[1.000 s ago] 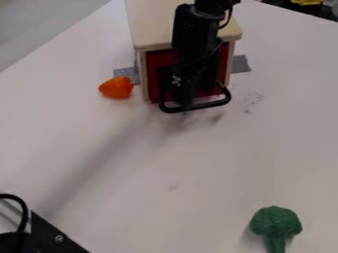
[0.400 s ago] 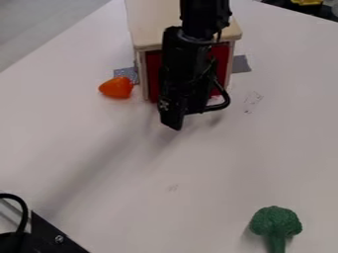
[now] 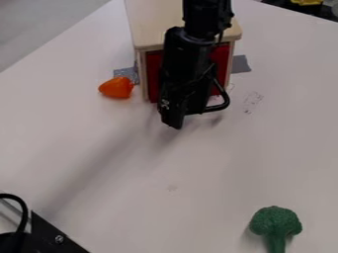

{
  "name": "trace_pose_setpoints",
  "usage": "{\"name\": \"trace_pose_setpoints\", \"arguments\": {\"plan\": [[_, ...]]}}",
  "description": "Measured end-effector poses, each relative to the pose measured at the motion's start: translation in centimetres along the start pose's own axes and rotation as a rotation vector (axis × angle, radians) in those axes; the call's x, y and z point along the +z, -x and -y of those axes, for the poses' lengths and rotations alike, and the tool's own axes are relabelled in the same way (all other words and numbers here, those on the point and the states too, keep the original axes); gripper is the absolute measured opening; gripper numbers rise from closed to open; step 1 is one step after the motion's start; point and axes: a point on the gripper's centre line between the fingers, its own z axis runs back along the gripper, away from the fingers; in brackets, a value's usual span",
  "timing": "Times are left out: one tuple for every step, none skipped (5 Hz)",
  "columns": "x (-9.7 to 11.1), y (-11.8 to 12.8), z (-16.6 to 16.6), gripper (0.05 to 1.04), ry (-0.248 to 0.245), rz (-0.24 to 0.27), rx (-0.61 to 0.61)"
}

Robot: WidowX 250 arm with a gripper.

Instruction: Opened the drawer.

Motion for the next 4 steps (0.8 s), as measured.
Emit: {"name": "trace_pose_setpoints", "arguments": {"plan": [[0.2, -0.2, 0.4, 0.997, -0.007, -0.001, 0.002], [0.3, -0.9, 1.4, 0.998, 0.003, -0.007, 0.019], [-0.7, -2.1, 1.6, 0.998, -0.031, -0.013, 0.04], [-1.0, -2.6, 1.9, 0.998, -0.037, 0.013, 0.046]]}}
